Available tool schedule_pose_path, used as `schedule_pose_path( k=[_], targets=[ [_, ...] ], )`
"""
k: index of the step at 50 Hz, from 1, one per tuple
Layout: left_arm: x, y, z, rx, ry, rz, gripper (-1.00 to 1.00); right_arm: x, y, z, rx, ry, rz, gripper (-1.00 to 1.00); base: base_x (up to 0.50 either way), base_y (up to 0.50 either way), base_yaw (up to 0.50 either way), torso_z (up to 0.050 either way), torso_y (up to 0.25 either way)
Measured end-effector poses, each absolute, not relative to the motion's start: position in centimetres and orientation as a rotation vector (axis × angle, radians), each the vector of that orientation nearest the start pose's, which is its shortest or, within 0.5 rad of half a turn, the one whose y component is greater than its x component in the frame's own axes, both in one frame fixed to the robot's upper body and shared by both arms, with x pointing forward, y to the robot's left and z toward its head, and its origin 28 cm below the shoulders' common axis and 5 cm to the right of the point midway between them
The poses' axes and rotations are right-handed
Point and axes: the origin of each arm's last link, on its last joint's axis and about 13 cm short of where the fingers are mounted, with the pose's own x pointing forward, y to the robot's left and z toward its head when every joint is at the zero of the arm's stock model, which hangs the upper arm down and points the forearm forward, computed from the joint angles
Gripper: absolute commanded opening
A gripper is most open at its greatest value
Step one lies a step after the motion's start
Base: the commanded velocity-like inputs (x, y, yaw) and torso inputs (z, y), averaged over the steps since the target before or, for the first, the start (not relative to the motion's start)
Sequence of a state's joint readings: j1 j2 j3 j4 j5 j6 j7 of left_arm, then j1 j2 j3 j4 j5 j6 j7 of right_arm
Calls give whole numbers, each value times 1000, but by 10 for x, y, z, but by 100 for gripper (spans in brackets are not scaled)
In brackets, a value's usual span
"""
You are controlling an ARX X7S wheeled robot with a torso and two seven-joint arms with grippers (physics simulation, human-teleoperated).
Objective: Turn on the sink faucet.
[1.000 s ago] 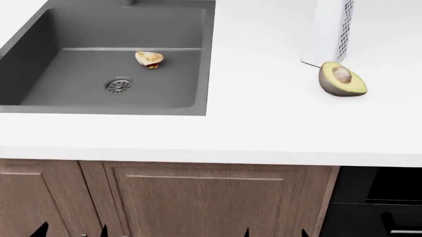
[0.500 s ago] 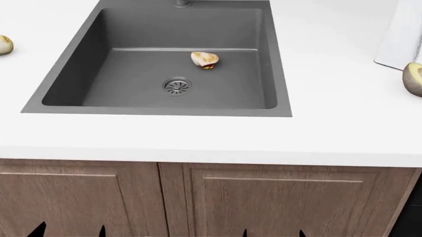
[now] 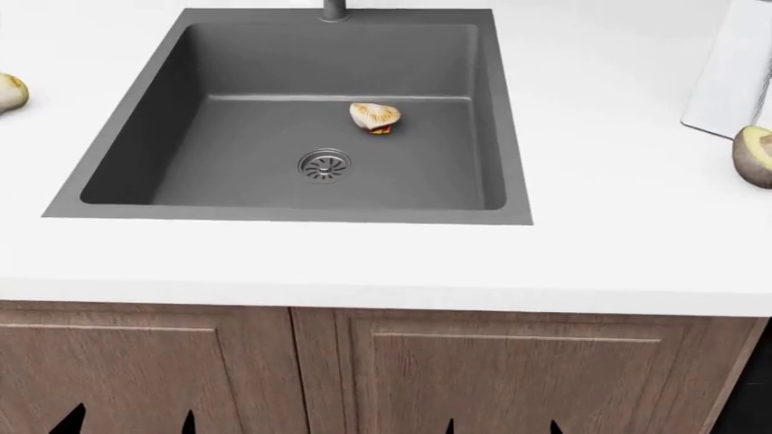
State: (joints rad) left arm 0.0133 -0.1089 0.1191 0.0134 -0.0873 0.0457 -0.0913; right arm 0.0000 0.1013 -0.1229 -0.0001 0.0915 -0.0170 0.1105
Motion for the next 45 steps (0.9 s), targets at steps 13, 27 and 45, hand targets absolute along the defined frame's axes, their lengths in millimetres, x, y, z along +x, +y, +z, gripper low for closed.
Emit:
schedule_pose_path(
  k=[13,27,45],
  targets=[
    [207,207,16,16,-50,-30,100,209,-96,13,-8,-5,11,100,0,0,0,50,0],
    [207,207,16,22,-52,-30,100,209,-96,13,-4,-5,10,100,0,0,0,50,0],
    [209,206,16,34,-35,-18,100,210,-96,13,-5,-7,11,100,0,0,0,14,0]
  ],
)
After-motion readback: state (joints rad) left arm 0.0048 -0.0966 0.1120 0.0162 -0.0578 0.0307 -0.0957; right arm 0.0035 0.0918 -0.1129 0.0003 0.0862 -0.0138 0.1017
